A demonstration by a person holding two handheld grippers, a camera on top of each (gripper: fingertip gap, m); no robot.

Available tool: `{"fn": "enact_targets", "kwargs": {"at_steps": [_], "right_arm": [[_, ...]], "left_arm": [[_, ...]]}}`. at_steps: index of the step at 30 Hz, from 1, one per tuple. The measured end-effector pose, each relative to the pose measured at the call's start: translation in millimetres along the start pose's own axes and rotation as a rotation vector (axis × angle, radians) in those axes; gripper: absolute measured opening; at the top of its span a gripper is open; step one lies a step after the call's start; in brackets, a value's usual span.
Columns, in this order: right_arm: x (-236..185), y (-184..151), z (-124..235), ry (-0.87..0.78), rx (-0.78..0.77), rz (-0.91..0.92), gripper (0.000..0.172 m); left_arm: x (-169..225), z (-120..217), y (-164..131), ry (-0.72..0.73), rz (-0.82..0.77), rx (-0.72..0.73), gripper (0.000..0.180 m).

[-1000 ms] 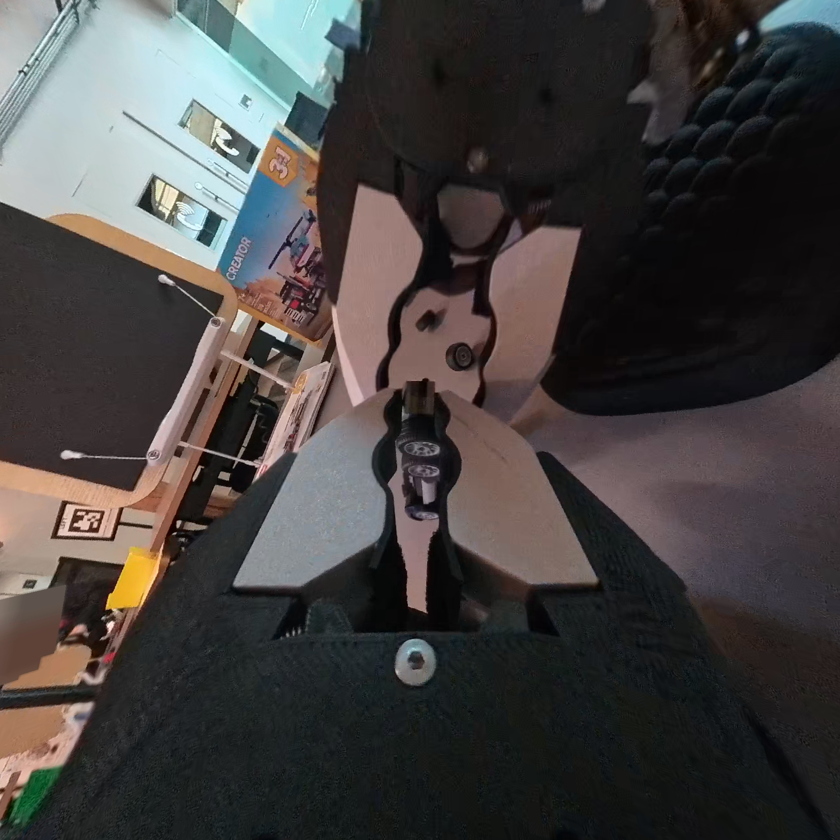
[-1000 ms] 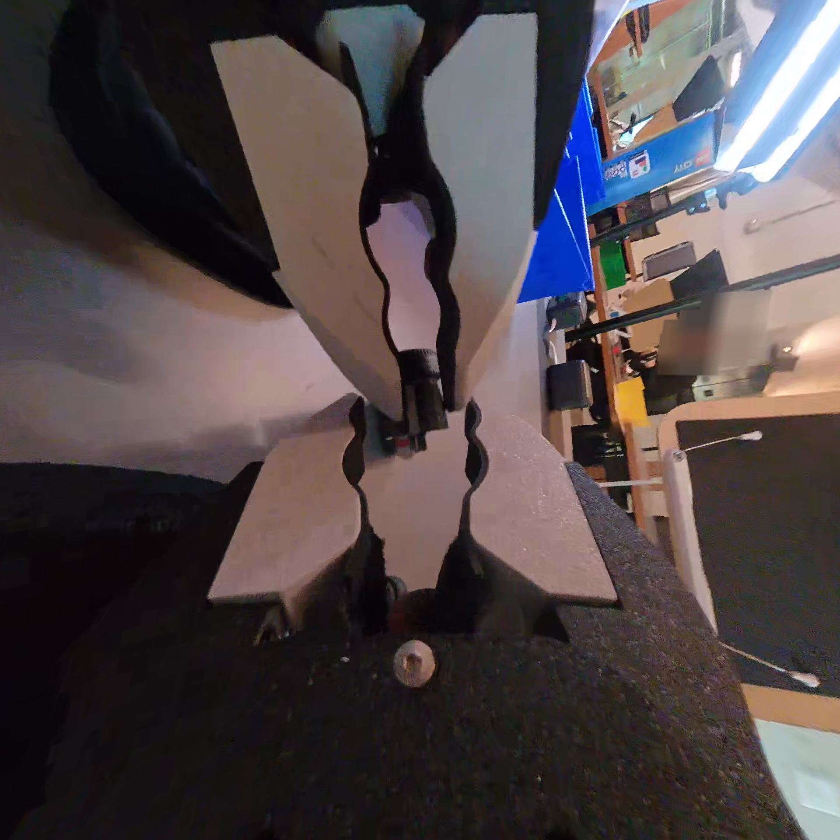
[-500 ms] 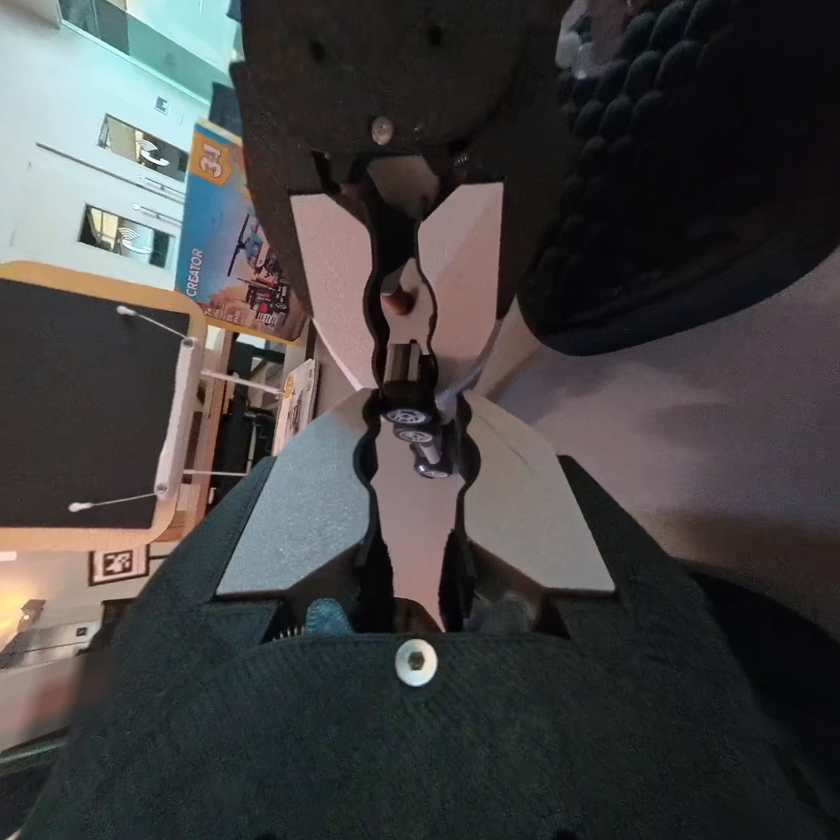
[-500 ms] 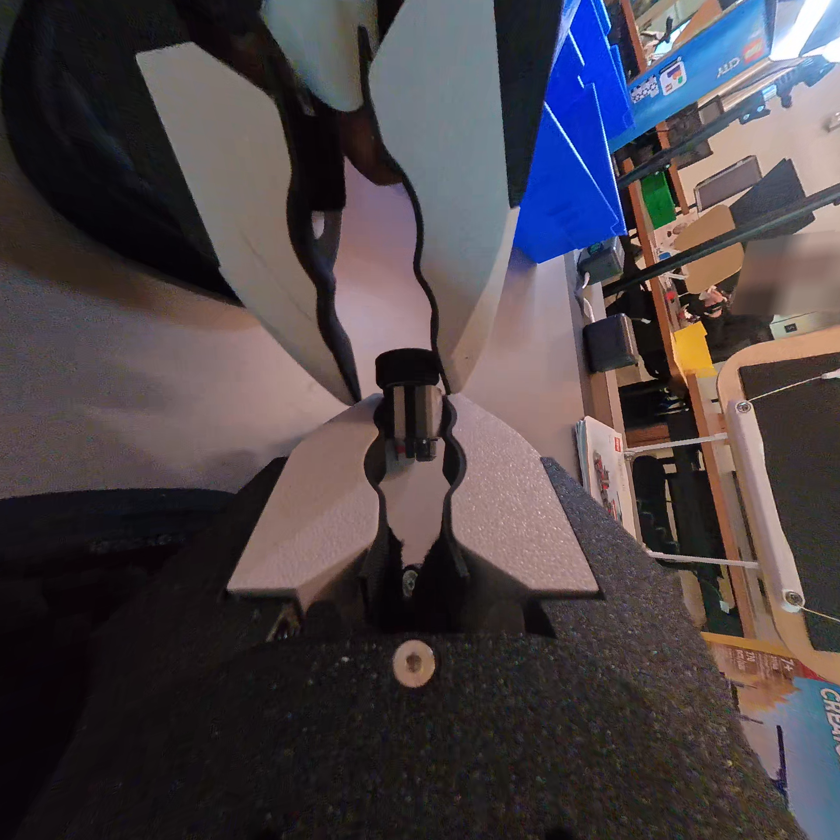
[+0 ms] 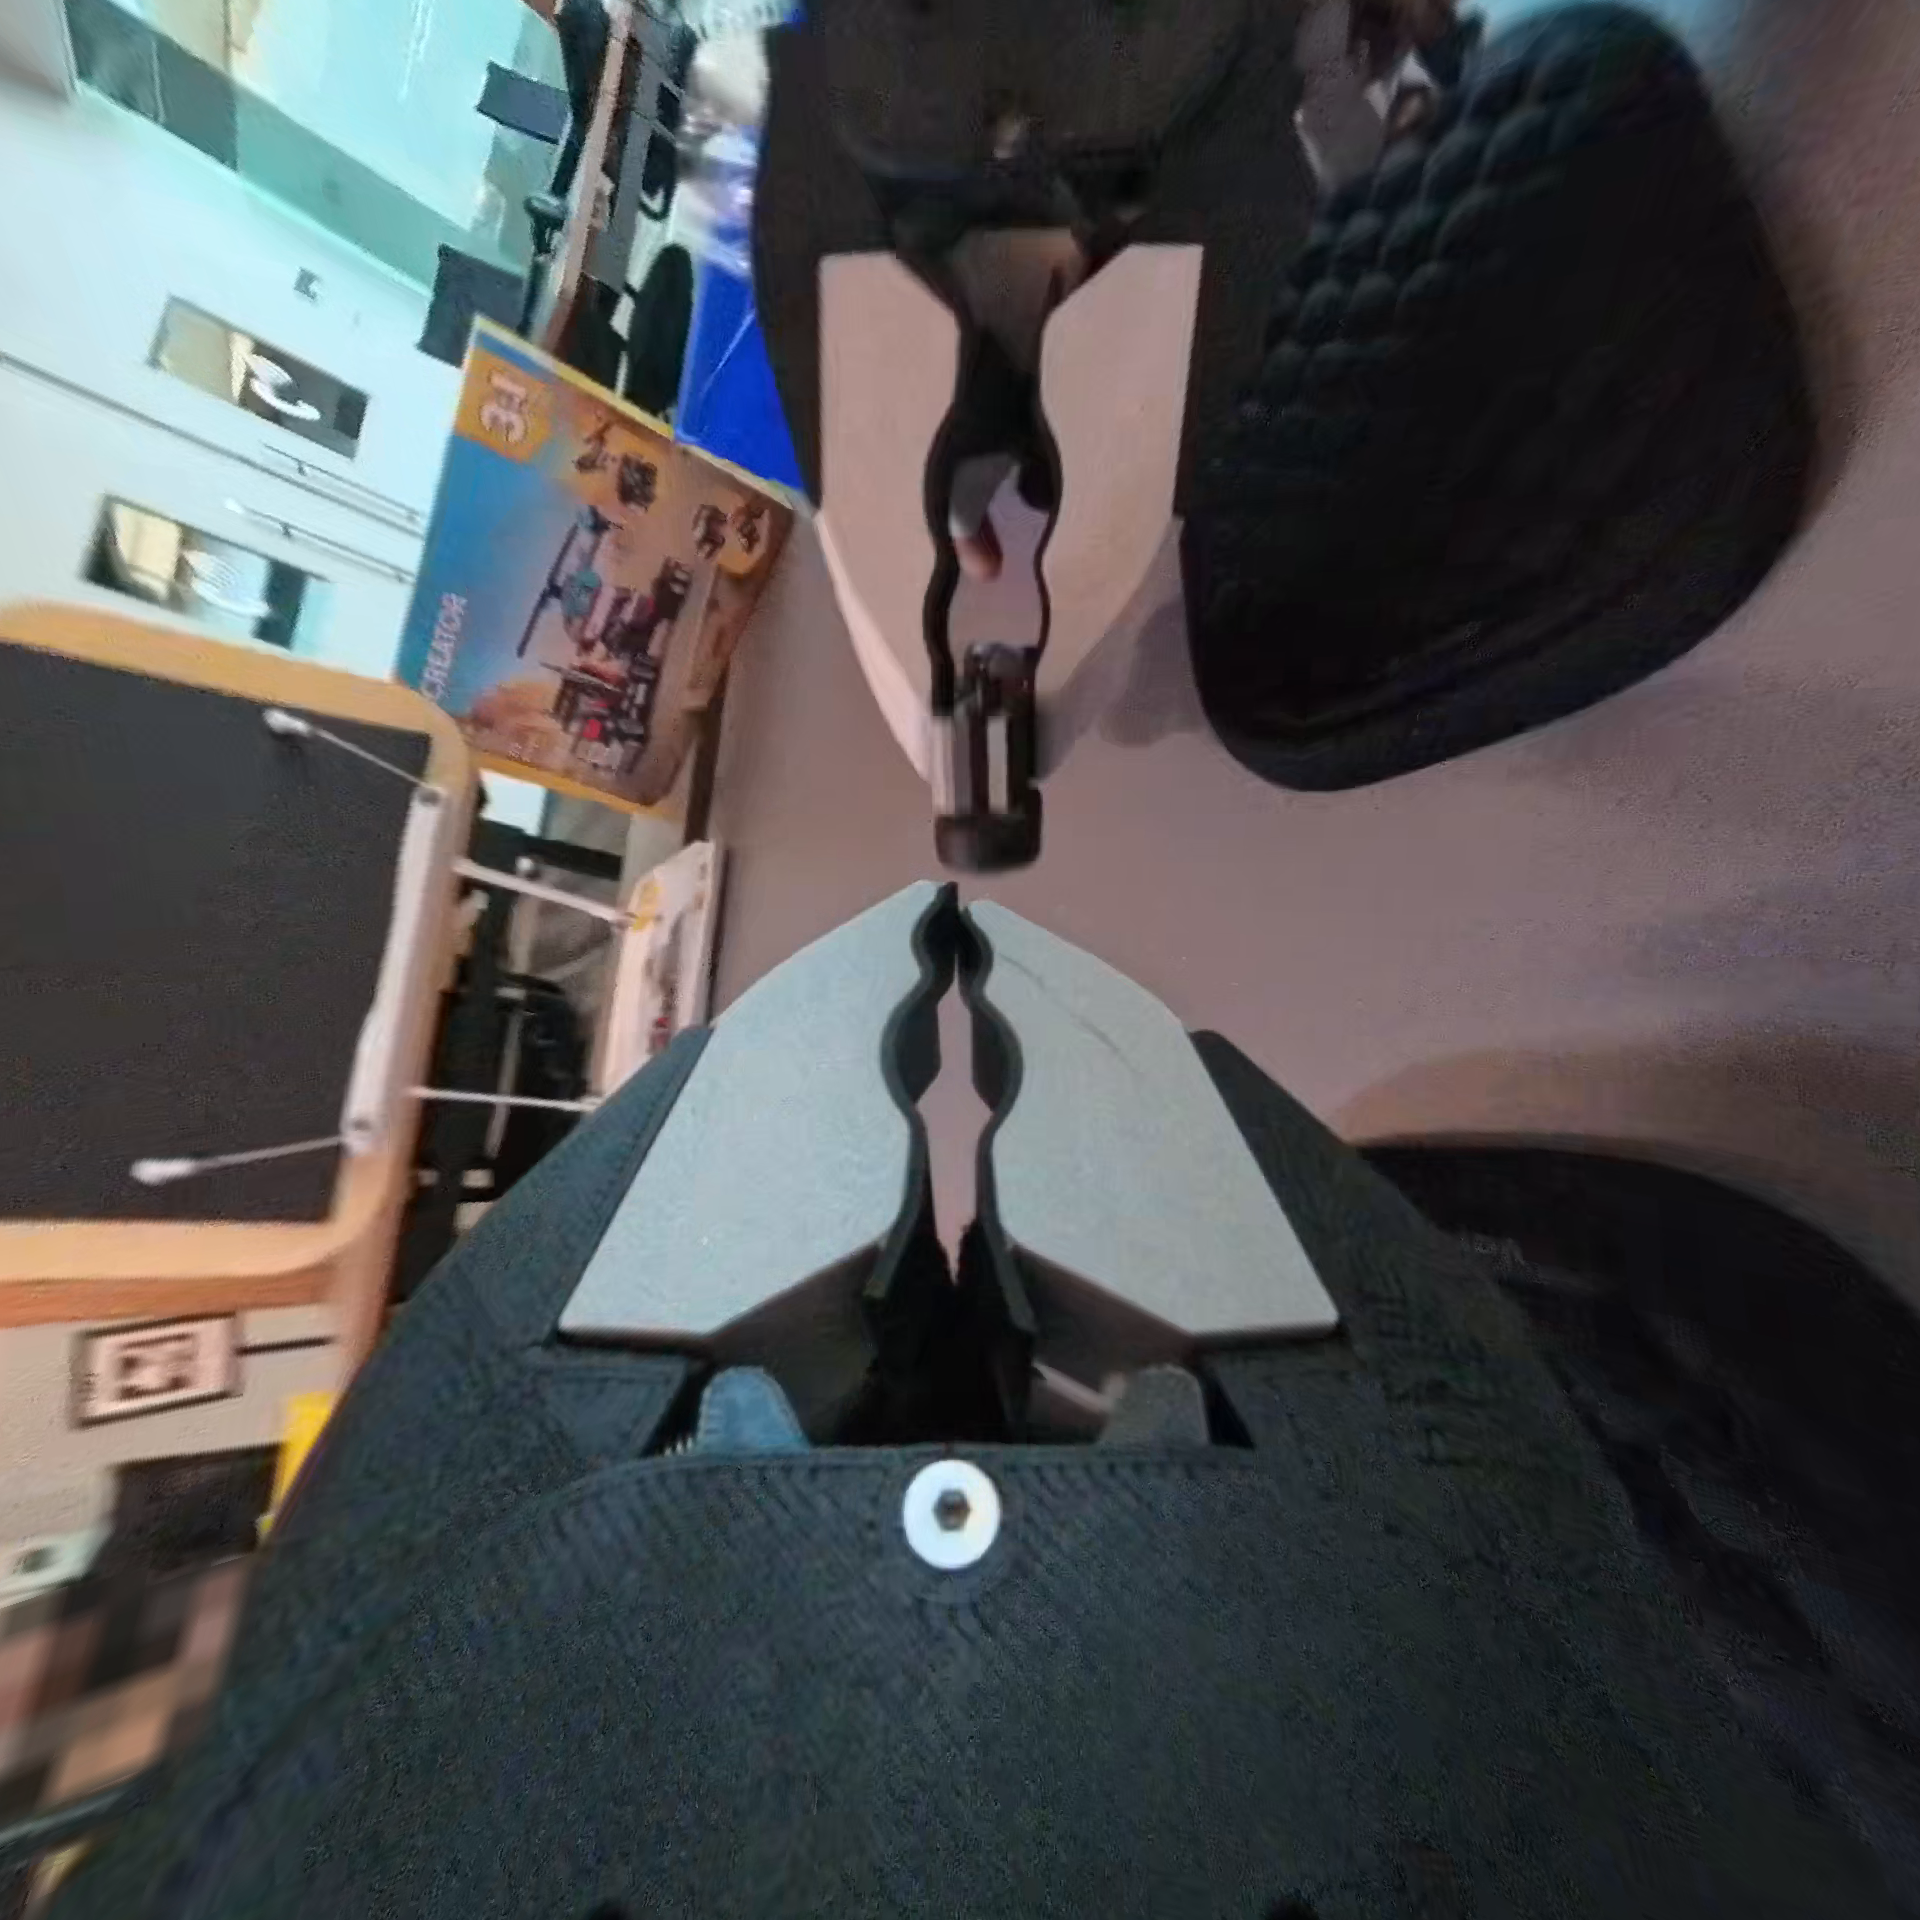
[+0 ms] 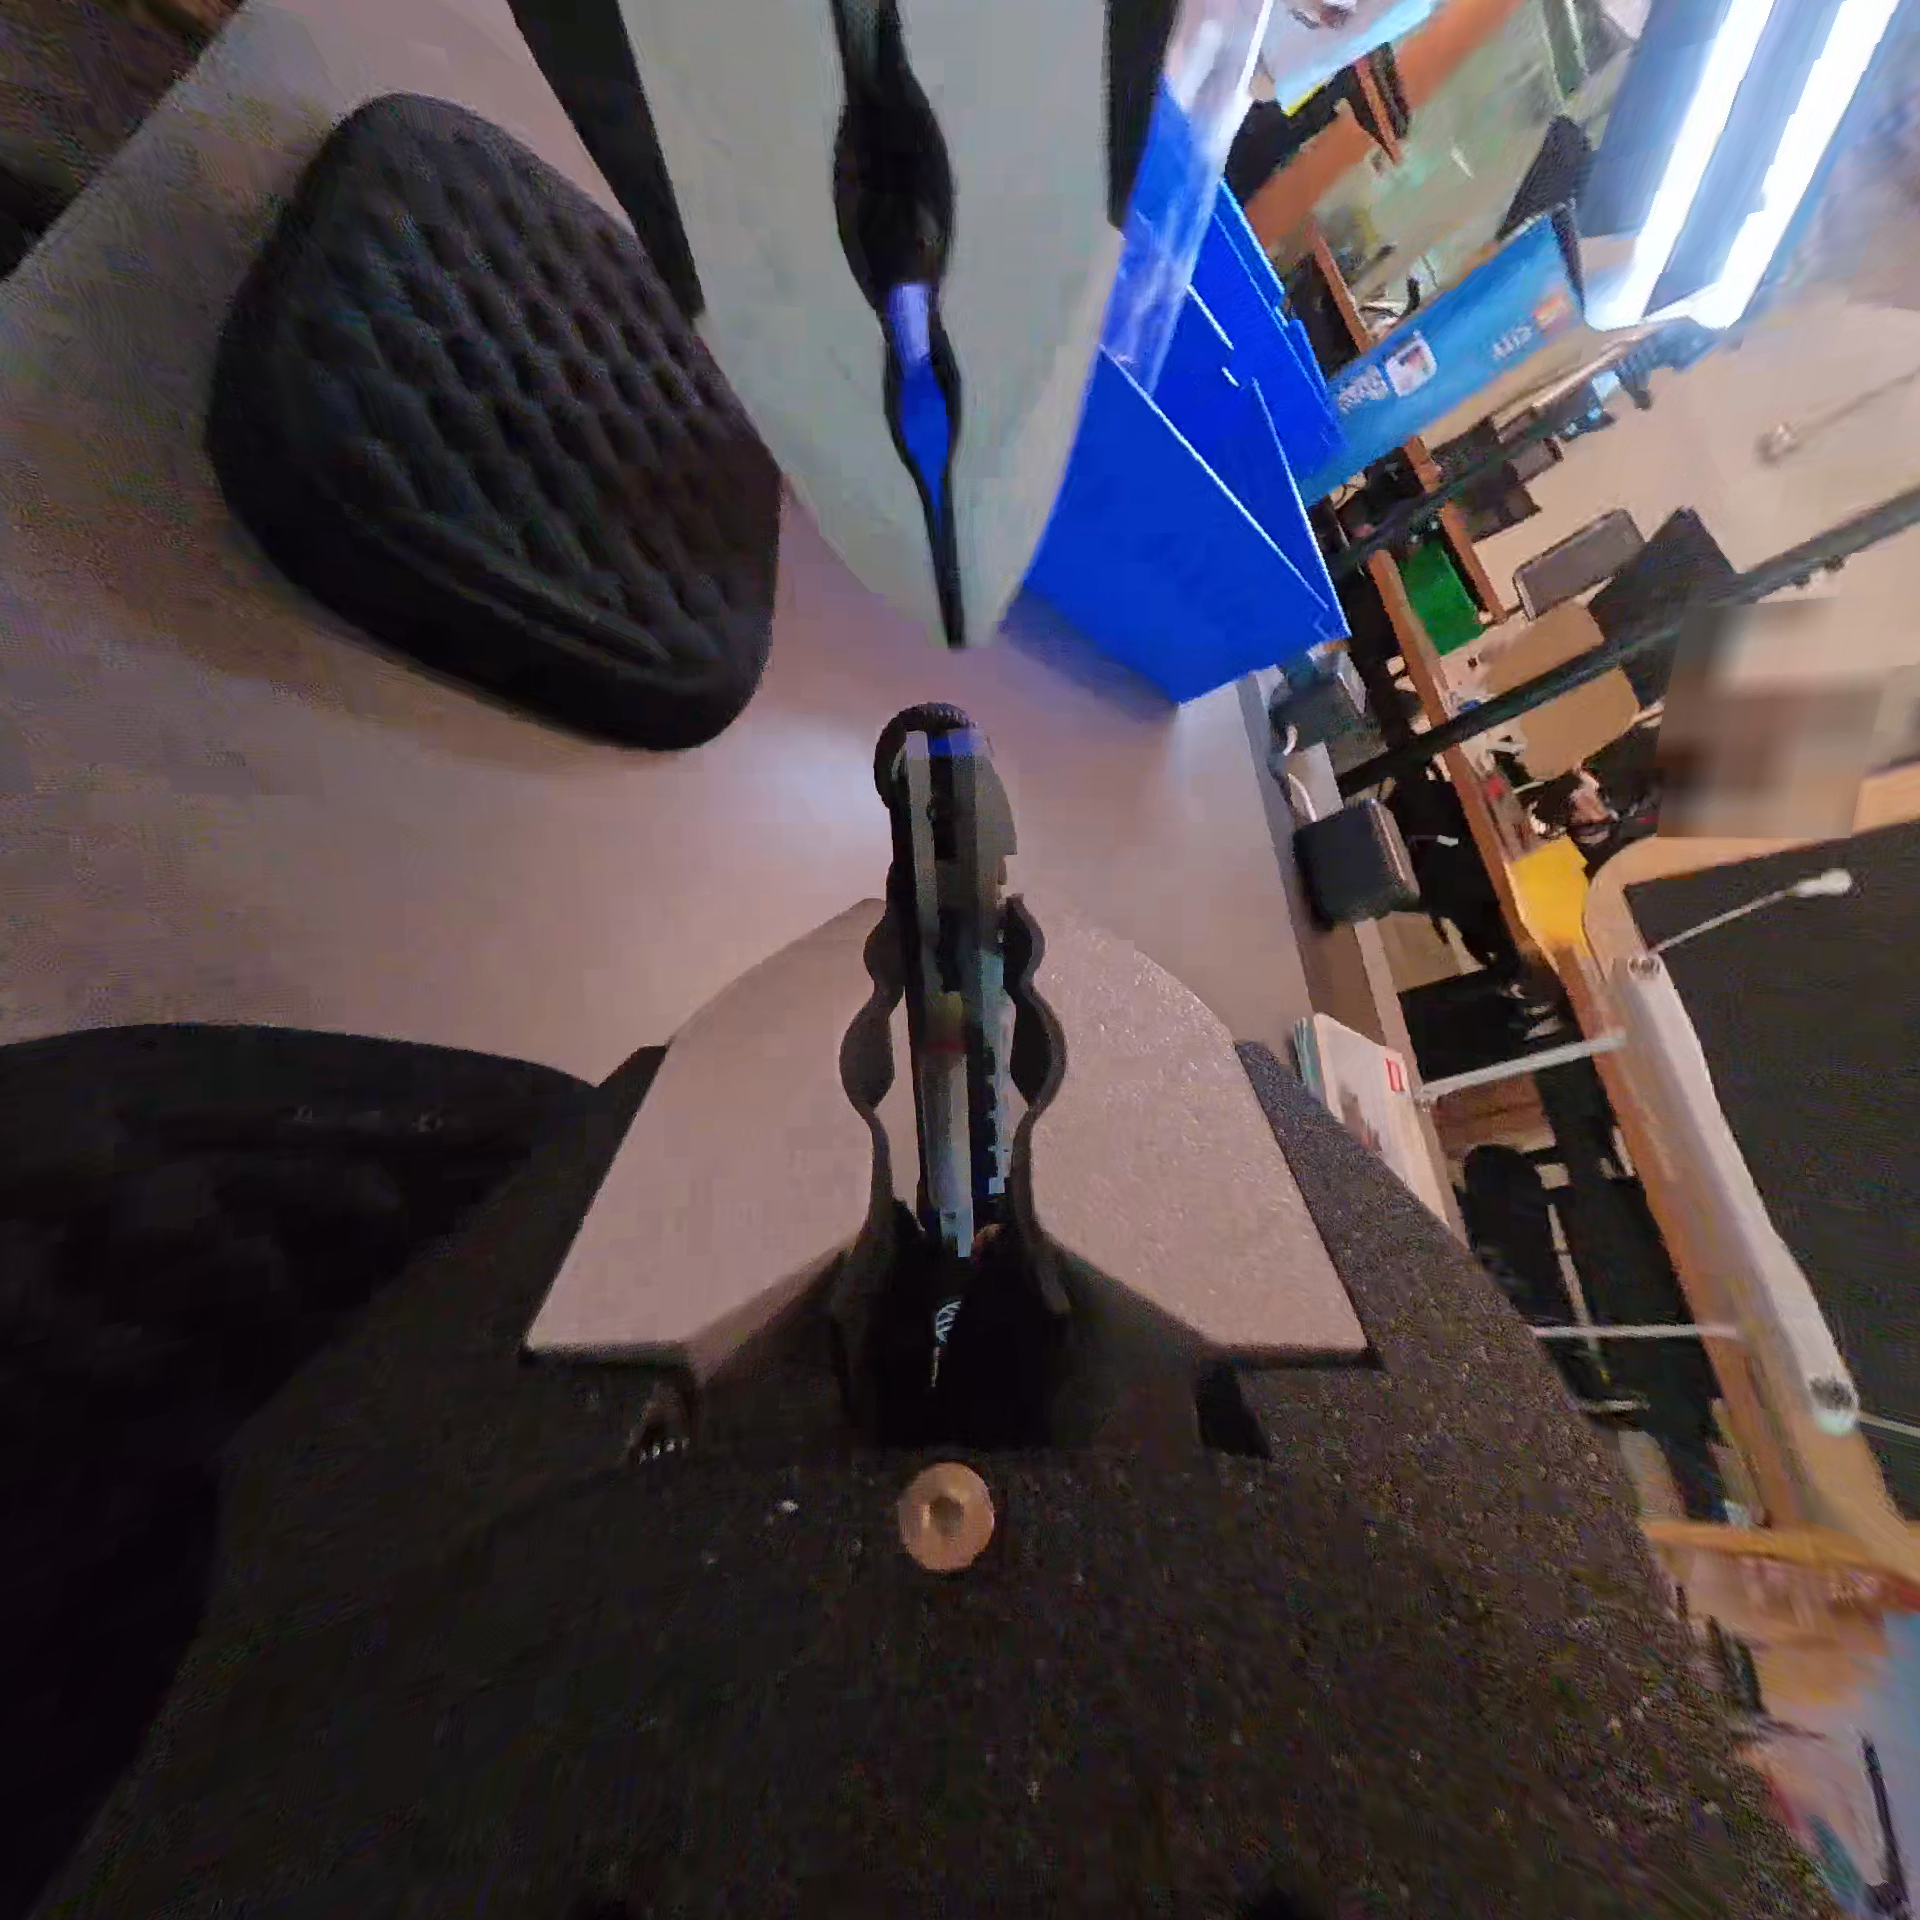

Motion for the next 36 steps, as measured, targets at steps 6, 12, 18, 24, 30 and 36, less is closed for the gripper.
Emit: {"fn": "enact_targets", "kwargs": {"at_steps": [6,12,18,24,30,36], "right_arm": [[-4.1,-4.8,12.6,0.049,0.166,-0.094,0.018],[-2.3,-4.2,8.8,0.161,0.366,-0.329,0.018],[-0.3,-5.8,3.8,0.184,0.358,-0.405,0.019],[-3.9,-9.2,-3.0,0.183,0.305,-0.375,0.020],[-4.3,-8.5,-4.4,0.175,0.290,-0.360,0.020],[-4.5,-8.3,-4.9,0.162,0.284,-0.350,0.020]], "left_arm": [[-2.1,-9.1,-7.4,-0.074,0.183,0.230,0.035],[6.2,-23.1,0.1,-0.040,0.243,0.462,0.025],[3.1,-28.1,-7.7,-0.067,0.359,0.495,0.022],[9.9,-34.1,-9.7,-0.073,0.346,0.487,0.022],[10.3,-34.3,-9.5,-0.065,0.346,0.507,0.022],[11.0,-34.2,-10.3,-0.047,0.334,0.506,0.022]]}}
Point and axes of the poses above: each gripper's, where its closed fingertips meet, z back along the fingers, y out of its top, x = y × z across the jaws, the point moved 9 cm from there along z, back along the fingers, and after that the axes turned 8 degrees about -z, right-handed, at the moved point
